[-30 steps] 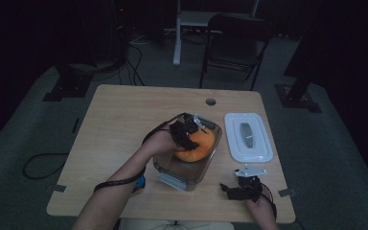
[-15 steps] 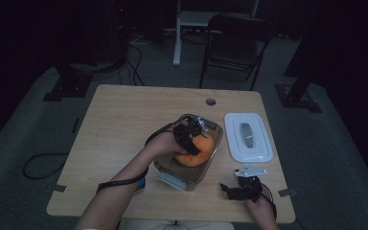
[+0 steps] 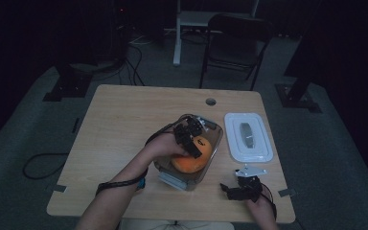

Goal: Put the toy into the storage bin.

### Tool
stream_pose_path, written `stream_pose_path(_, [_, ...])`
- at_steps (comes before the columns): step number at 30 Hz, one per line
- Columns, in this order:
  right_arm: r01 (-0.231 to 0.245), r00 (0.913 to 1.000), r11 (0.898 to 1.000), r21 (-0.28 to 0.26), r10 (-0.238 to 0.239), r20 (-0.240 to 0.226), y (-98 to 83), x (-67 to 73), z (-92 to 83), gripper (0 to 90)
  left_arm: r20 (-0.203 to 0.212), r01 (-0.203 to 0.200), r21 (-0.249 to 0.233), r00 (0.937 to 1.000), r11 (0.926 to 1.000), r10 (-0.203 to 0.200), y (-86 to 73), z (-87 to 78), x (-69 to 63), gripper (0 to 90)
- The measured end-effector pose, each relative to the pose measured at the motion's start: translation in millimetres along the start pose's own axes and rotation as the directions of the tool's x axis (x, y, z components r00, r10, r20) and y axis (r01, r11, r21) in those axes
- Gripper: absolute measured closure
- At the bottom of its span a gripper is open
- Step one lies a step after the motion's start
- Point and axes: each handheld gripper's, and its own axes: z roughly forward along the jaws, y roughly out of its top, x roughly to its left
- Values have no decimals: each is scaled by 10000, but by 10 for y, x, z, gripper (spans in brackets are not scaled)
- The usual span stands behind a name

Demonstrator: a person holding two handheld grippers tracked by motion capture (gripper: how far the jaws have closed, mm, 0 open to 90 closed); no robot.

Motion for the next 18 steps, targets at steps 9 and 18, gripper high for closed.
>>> stream_pose_path(9, [12,10000,10000,0,-12,11,0,1,1,140,173,102,-252,9998,9996,-98,-121,-89,-1,175])
stream_pose_path(18, [13,10000,10000,-4,-13,14,0,1,1,140,215,297,-603,9994,9977,-284,-275,-257,-1,175])
